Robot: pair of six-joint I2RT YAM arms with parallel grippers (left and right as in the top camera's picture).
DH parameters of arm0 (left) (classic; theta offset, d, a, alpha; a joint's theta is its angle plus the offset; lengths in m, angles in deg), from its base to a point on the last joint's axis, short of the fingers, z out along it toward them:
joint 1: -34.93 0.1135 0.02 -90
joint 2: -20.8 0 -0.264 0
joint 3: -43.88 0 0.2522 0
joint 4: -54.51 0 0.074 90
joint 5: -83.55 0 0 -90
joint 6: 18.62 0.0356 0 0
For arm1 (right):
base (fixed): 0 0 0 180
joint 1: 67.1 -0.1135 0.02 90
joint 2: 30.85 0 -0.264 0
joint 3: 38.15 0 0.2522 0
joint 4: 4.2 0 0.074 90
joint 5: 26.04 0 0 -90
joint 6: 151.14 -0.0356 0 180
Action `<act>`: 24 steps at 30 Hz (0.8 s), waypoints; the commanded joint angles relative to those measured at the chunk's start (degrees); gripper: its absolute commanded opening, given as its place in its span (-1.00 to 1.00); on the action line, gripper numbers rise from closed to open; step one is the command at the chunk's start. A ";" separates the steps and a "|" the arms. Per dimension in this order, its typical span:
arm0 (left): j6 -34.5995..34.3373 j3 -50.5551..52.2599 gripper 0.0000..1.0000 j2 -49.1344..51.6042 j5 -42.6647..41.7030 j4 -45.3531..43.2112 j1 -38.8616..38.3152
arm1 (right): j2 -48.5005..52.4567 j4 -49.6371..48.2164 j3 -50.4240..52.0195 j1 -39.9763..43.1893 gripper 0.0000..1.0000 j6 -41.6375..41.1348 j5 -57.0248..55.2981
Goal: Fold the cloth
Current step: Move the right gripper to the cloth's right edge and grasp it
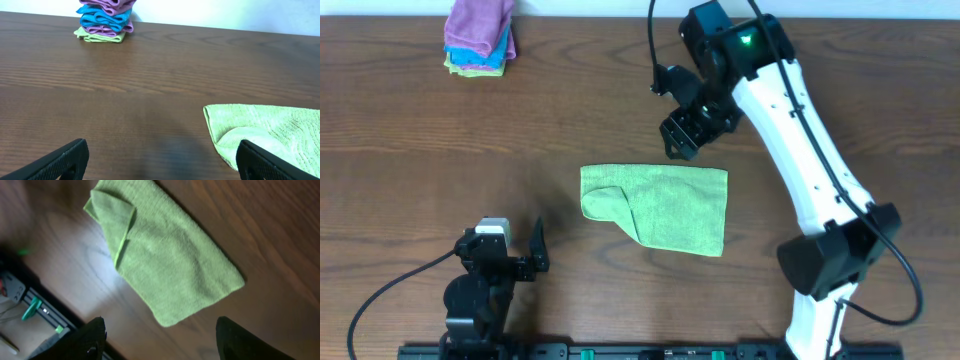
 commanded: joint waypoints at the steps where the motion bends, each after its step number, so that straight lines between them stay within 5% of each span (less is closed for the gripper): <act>1: 0.00 1.20 0.91 -0.31 0.61 0.59 0.22 | -5.27 1.68 -0.22 -0.22 0.41 1.07 0.20; 6: 0.00 1.20 0.90 -0.31 0.61 0.59 0.22 | -11.80 0.83 2.78 -0.15 0.47 1.07 -1.11; 17: 0.00 1.20 0.90 -0.31 0.61 0.59 0.22 | -36.50 -18.69 39.82 -0.37 0.57 -2.47 -1.22; 24: 0.00 1.20 0.90 -0.31 0.61 0.59 0.22 | -51.60 -24.15 48.48 -0.37 0.62 -7.54 -1.22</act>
